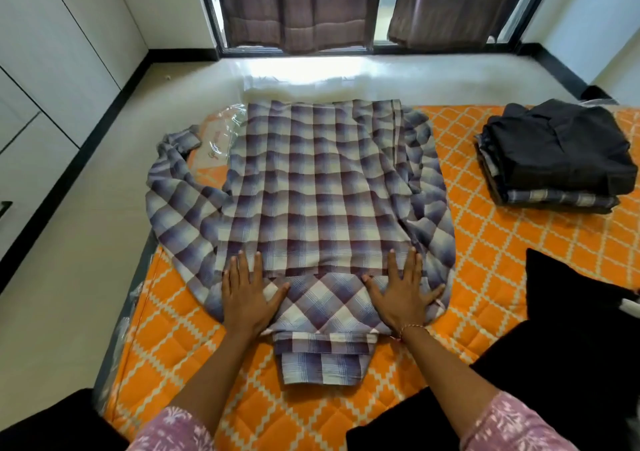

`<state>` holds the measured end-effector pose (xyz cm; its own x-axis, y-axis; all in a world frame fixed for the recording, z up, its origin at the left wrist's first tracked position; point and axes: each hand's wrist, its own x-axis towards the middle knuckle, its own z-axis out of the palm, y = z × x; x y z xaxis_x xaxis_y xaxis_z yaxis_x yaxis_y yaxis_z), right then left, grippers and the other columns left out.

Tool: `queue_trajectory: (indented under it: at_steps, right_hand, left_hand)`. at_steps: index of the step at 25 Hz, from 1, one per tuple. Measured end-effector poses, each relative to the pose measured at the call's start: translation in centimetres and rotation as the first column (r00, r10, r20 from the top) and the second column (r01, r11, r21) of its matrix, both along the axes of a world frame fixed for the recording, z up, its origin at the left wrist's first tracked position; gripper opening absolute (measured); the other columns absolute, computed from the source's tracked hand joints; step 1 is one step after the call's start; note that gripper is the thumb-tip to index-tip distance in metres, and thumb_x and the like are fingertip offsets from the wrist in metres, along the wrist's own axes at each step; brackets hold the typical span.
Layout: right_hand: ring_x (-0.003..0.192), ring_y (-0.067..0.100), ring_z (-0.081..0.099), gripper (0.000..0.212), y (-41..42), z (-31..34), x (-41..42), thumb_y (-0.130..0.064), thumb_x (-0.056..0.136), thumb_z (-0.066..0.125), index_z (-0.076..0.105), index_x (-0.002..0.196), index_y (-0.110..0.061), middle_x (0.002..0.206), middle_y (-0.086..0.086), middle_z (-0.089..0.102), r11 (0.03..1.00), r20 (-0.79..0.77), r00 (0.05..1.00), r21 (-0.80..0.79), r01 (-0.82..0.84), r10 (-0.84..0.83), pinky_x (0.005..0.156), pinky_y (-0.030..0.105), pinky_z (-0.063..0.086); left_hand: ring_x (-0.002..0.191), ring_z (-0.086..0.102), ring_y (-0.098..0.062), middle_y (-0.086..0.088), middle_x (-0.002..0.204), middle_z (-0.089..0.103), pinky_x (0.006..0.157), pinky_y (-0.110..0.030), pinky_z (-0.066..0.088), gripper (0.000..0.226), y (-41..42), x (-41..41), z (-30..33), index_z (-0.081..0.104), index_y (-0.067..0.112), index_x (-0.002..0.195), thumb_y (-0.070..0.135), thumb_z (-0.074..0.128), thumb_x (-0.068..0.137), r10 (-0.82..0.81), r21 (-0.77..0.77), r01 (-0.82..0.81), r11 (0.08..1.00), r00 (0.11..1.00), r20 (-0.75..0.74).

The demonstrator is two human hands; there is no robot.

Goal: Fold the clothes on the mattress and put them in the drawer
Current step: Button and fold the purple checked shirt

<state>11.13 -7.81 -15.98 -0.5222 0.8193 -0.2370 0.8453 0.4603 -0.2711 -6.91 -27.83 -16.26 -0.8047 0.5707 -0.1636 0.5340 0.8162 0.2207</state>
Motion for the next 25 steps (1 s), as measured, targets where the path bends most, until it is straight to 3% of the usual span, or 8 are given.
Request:
queue_trajectory:
  at_steps: [8,11,15,17,19,21,23,25]
  right_hand:
    - [0.147,0.024,-0.010,0.079,-4.9,0.6,3.9,-0.073,0.087,0.021,0.011,0.152,-0.029,0.161,0.005,-0.004,0.995,0.104,0.991,0.051,0.084,-0.089,0.104,0.072,-0.001]
    - [0.147,0.027,-0.011,0.066,-4.8,2.4,-3.4,-0.059,0.096,0.019,0.005,0.153,-0.027,0.160,0.008,-0.008,0.969,0.031,0.974,0.101,-0.227,0.225,0.112,0.063,0.000]
    - [0.146,0.024,-0.017,0.073,-5.3,3.1,-13.3,-0.066,0.090,0.013,-0.003,0.152,-0.030,0.159,0.006,-0.016,0.837,0.033,0.838,0.027,-0.546,0.545,0.114,0.060,-0.007]
    - [0.146,0.024,-0.016,0.073,-6.1,2.5,-16.5,-0.065,0.093,0.019,-0.002,0.152,-0.029,0.159,0.007,-0.016,0.808,0.050,0.807,0.007,-0.589,0.588,0.113,0.061,-0.005]
    - [0.147,0.024,-0.014,0.072,-8.4,2.2,-19.5,-0.063,0.094,0.024,-0.001,0.152,-0.028,0.160,0.008,-0.014,0.776,-0.021,0.776,0.042,-0.630,0.631,0.114,0.058,-0.003]
    - [0.147,0.022,-0.015,0.073,-12.0,2.2,-22.0,-0.064,0.094,0.026,-0.001,0.152,-0.029,0.160,0.006,-0.012,0.690,-0.119,0.681,0.064,-0.721,0.722,0.115,0.055,-0.006]
    - [0.146,0.021,-0.018,0.078,-16.5,1.8,-23.5,-0.067,0.092,0.026,-0.003,0.152,-0.027,0.158,0.005,-0.016,0.602,-0.150,0.586,0.104,-0.791,0.796,0.115,0.055,-0.013]
    - [0.145,0.023,-0.021,0.083,-20.0,1.6,-24.3,-0.069,0.089,0.026,-0.002,0.152,-0.023,0.155,0.006,-0.019,0.561,-0.118,0.549,0.153,-0.813,0.827,0.113,0.054,-0.018]
  left_hand:
    - [0.147,0.009,-0.031,-0.014,0.159,0.008,0.116,-0.049,0.003,0.106,-4.9,7.5,0.4,0.006,0.020,0.151,0.083,-0.016,0.069,0.062,-0.059,-0.062,0.996,0.998,0.010]
    - [0.142,0.028,-0.031,-0.016,0.152,0.031,0.111,-0.057,0.017,0.072,-3.4,4.0,1.9,0.038,0.017,0.145,0.062,0.015,0.094,0.049,-0.040,-0.055,0.998,0.988,-0.149]
    - [0.148,0.004,-0.023,-0.006,0.160,0.005,0.115,-0.051,0.005,0.069,-3.0,-3.6,2.4,0.007,0.021,0.153,0.058,0.024,0.097,0.111,-0.099,-0.119,0.988,0.990,-0.083]
    - [0.141,0.025,-0.031,-0.015,0.155,0.021,0.110,-0.050,0.024,0.068,-4.9,-4.5,2.4,0.023,0.015,0.150,0.052,0.038,0.095,0.202,0.101,-0.192,0.976,0.975,-0.095]
    - [0.123,0.043,-0.043,-0.027,0.139,0.040,0.098,-0.050,0.036,0.063,-7.3,-6.2,2.7,0.042,0.002,0.137,0.041,0.055,0.090,0.591,0.383,-0.523,0.761,0.803,-0.076]
    - [0.122,0.041,-0.045,-0.029,0.135,0.041,0.099,-0.050,0.033,0.064,-9.0,-9.3,3.5,0.044,-0.003,0.132,0.039,0.062,0.087,0.830,0.329,-0.876,0.354,0.456,0.321]
    - [0.118,0.046,-0.044,-0.028,0.131,0.046,0.098,-0.046,0.039,0.051,-10.1,-12.7,3.5,0.052,-0.003,0.124,0.031,0.061,0.089,0.774,0.152,-0.961,0.229,0.275,0.570]
    - [0.105,0.056,-0.040,-0.024,0.115,0.059,0.091,-0.042,0.048,0.032,-10.0,-14.5,4.2,0.061,-0.005,0.111,0.017,0.061,0.087,0.586,0.231,-0.971,0.055,0.219,0.780]
